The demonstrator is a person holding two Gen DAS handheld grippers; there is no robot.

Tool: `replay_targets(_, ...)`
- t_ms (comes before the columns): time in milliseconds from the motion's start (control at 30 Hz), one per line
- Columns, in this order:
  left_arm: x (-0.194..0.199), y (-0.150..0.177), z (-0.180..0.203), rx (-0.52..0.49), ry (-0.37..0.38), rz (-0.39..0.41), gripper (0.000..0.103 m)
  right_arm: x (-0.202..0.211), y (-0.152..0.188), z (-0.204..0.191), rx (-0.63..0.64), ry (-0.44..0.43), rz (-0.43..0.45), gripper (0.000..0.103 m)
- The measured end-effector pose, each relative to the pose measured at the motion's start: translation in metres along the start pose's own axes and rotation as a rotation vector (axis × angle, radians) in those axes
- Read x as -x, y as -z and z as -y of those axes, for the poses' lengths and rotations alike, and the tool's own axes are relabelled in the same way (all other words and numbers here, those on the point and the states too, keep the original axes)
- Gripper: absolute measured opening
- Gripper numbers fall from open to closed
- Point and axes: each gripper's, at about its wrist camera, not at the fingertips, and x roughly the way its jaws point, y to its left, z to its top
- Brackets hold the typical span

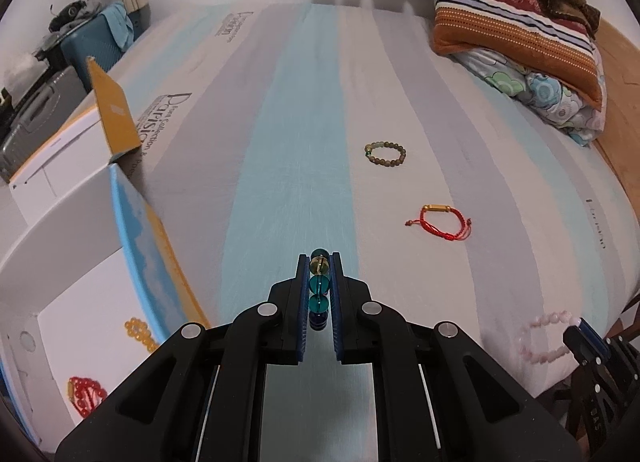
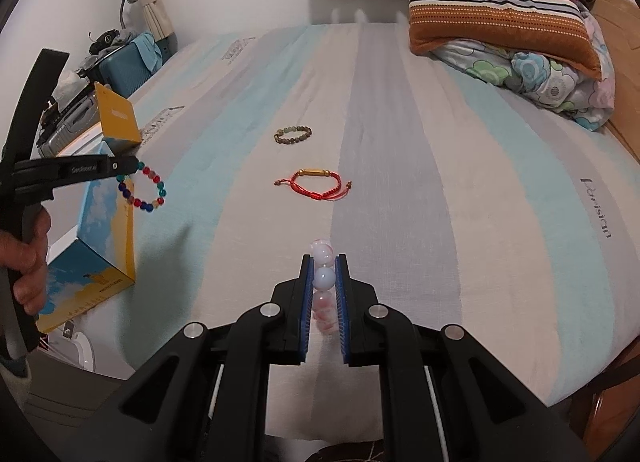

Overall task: Organize jewelry
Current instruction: 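Carry both bracelets over the white box with both tools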

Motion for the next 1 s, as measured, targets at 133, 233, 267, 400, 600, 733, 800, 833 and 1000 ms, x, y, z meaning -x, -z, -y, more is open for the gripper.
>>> replay_targets(133,0.014,0.007,-0.002,-0.001,-0.002,0.004,0.009,0.008,-0.003,-0.007,-0.004,-0.005,0.006,0.01)
replay_targets(233,0.025,0.014,-0.004,-0.004,0.001,0.007,0.009,0.013,-0.004,-0.015,0.002,-0.007,0.011,0.01)
replay_targets(267,0.027,0.016,-0.005,-0.005,0.002,0.008,0.009,0.015,-0.004,-0.016,0.003,-0.008,0.014,0.01)
replay_targets(400,0.039,0.023,-0.006,-0.007,0.004,0.011,0.009,0.02,-0.007,-0.026,0.002,-0.007,0.019,0.01)
replay_targets(600,0.057,0.032,-0.009,-0.009,0.012,0.023,0.009,0.023,-0.015,-0.042,0.004,-0.003,0.018,0.01)
replay_targets(733,0.074,0.036,-0.013,-0.01,0.014,0.039,0.009,0.023,-0.023,-0.055,0.014,-0.005,0.017,0.01)
replay_targets(800,0.082,0.037,-0.017,-0.008,0.011,0.046,0.009,0.023,-0.027,-0.063,0.023,-0.009,0.017,0.01)
replay_targets(833,0.086,0.038,-0.021,-0.003,0.01,0.048,0.009,0.023,-0.029,-0.068,0.026,-0.013,0.017,0.01)
replay_targets(1000,0.106,0.039,-0.04,0.015,-0.009,0.069,0.009,0.022,-0.039,-0.092,0.047,-0.035,0.021,0.01)
